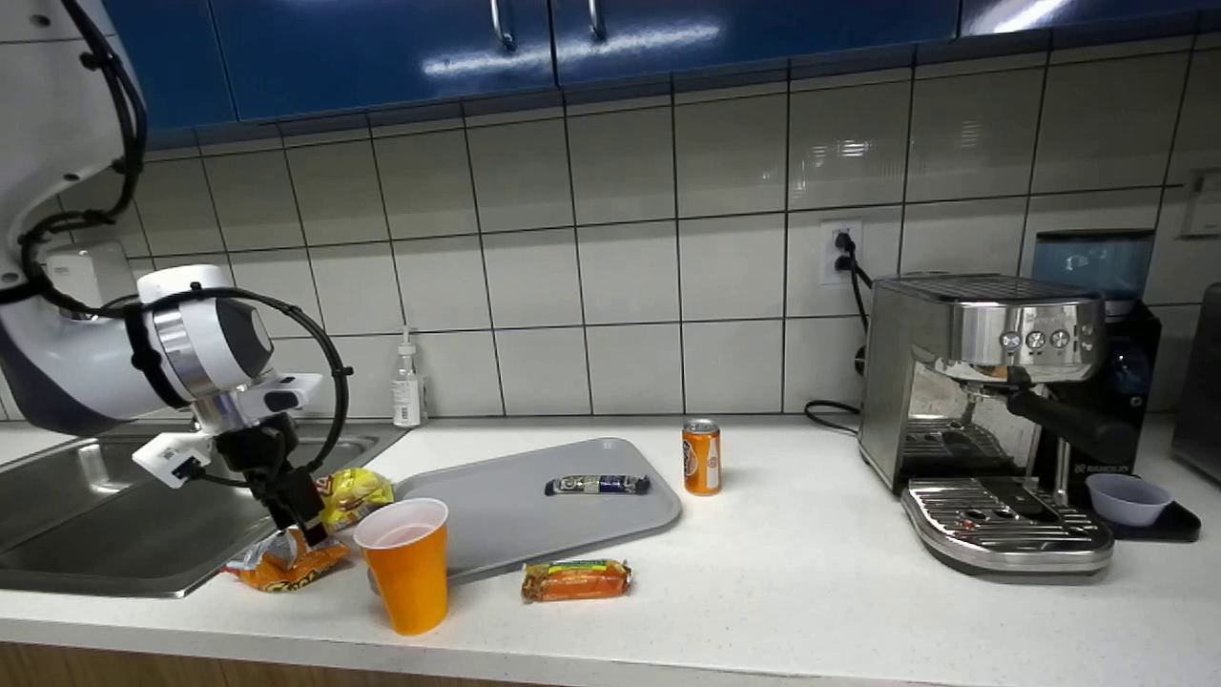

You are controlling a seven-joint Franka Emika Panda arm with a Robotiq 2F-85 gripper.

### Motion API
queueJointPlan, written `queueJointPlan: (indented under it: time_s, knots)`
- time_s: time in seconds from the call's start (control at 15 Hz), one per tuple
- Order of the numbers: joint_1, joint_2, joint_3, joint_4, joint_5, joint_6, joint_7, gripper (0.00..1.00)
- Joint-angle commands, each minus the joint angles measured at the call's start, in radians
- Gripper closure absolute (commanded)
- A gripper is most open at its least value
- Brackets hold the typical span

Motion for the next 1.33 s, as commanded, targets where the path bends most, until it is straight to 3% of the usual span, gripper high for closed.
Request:
queueJointPlan:
  time_s: [0.0, 0.53, 0.6, 0.73, 1.27]
  knots:
    - [0.021, 0.007, -0.016, 0.020, -0.013, -0.017, 0.032, 0.00]
    - [0.031, 0.002, -0.017, 0.016, -0.015, -0.018, 0.038, 0.01]
    - [0.032, 0.002, -0.017, 0.016, -0.015, -0.018, 0.039, 0.22]
    - [0.035, 0.000, -0.018, 0.014, -0.017, -0.016, 0.043, 0.31]
    - [0.050, -0.008, -0.023, 0.011, -0.027, -0.019, 0.058, 0.95]
